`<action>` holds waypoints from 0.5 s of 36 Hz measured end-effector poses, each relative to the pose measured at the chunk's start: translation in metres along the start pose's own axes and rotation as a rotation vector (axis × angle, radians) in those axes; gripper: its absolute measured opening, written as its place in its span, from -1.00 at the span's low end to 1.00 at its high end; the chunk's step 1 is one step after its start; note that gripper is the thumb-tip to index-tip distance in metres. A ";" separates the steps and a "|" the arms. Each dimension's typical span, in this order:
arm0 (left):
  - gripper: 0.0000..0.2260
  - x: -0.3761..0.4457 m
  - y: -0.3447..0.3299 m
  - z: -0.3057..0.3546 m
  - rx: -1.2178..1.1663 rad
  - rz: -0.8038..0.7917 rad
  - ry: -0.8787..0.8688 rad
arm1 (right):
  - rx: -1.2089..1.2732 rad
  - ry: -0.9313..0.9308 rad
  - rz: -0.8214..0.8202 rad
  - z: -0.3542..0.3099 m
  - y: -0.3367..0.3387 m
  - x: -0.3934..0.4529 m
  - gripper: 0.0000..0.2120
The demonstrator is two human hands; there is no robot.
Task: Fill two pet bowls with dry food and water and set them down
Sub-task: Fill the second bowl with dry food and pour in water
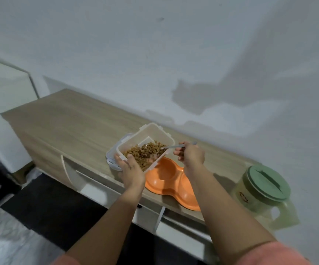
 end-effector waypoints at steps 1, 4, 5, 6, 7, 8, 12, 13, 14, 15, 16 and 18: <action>-0.51 -0.001 0.001 0.001 -0.011 0.006 0.004 | 0.000 0.001 -0.003 0.000 -0.001 0.000 -0.77; -0.50 -0.002 0.005 -0.001 -0.017 0.033 0.002 | 0.009 0.000 -0.005 0.002 -0.004 -0.001 -0.76; -0.50 -0.001 0.006 -0.002 -0.024 0.044 0.003 | 0.013 -0.004 -0.007 0.002 -0.005 -0.001 -0.75; -0.50 -0.001 0.007 -0.002 -0.031 0.054 0.007 | 0.018 -0.009 -0.010 0.002 -0.007 -0.002 -0.75; -0.49 0.000 0.007 -0.004 -0.033 0.061 0.015 | 0.026 -0.014 -0.011 0.002 -0.008 -0.002 -0.75; -0.49 0.001 0.008 -0.004 -0.034 0.064 0.026 | 0.033 -0.020 -0.011 0.001 -0.008 -0.002 -0.76; -0.49 0.005 0.011 -0.008 -0.037 0.088 0.070 | 0.060 -0.042 -0.003 -0.001 -0.006 -0.001 -0.78; -0.49 0.007 0.012 -0.009 -0.038 0.098 0.084 | 0.065 -0.041 0.001 -0.002 -0.004 0.000 -0.79; -0.49 0.008 0.012 -0.009 -0.037 0.106 0.098 | 0.068 -0.040 0.006 -0.002 -0.003 0.002 -0.79; -0.49 0.009 0.012 -0.009 -0.036 0.113 0.109 | 0.071 -0.040 0.014 -0.003 0.000 0.003 -0.79; -0.49 0.010 0.013 -0.009 -0.034 0.118 0.113 | 0.075 -0.039 0.023 -0.004 0.002 0.005 -0.79; -0.49 0.011 0.013 -0.009 -0.031 0.127 0.117 | 0.077 -0.036 0.052 -0.006 0.007 0.009 -0.80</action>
Point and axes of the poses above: each hand's wrist, its own x-axis towards the middle knuckle, its own y-axis out of the back of the hand, z = x × y, the point moved 1 cm from there along x, towards the middle knuckle, and after that the axes turned 12 degrees about -y, right-handed, at the moved point
